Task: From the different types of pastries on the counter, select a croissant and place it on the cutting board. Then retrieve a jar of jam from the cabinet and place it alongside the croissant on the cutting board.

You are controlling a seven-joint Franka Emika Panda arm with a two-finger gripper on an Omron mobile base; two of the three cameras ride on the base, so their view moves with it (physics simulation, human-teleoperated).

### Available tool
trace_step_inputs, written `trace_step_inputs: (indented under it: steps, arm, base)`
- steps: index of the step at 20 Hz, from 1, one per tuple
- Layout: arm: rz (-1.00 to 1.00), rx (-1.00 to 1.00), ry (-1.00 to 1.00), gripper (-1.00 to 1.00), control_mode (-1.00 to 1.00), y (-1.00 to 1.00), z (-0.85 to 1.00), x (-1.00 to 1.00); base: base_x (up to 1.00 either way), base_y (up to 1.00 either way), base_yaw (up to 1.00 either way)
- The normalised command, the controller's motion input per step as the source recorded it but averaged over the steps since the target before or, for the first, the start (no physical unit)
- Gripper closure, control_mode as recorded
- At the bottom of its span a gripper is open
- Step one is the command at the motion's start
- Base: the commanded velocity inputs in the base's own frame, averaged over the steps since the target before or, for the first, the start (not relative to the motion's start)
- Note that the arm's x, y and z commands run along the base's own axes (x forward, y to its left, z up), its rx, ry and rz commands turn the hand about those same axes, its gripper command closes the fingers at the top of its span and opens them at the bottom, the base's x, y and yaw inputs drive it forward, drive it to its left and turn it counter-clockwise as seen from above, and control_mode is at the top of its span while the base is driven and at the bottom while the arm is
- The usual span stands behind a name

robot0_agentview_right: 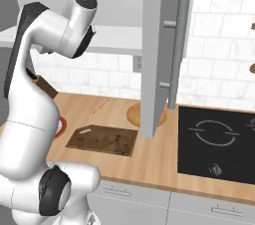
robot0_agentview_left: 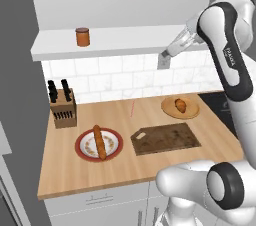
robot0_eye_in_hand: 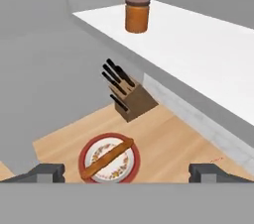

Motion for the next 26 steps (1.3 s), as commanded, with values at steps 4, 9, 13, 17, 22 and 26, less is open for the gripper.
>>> trace_step_inputs:
  steps: [4, 9, 13, 17, 22, 26]
  arm:
    - [0.26, 0.10, -0.09, -1.00, -1.00, 0.14, 0.12, -0.01]
    - [0.21, 0.00, -0.15, -1.00, -1.00, 0.29, 0.03, 0.00]
    - [0.11, 0.00, -0.16, -1.00, -1.00, 0.23, 0.15, 0.12]
    - [0.09, 0.03, -0.10, -1.00, -1.00, 0.04, 0.16, 0.22]
    - [0.14, 0.20, 0.00, -1.00, -1.00, 0.00, 0.00, 0.39]
    - [0.12, 0.12, 0.00, -1.00, -1.00, 0.00, 0.00, 0.21]
  base:
    - [0.00, 0.00, 0.00]
    - [0.00, 0.00, 0.00]
    - [0.00, 0.00, 0.00]
    - [0.00, 0.00, 0.00]
    - [0.00, 0.00, 0.00]
    - [0.00, 0.00, 0.00]
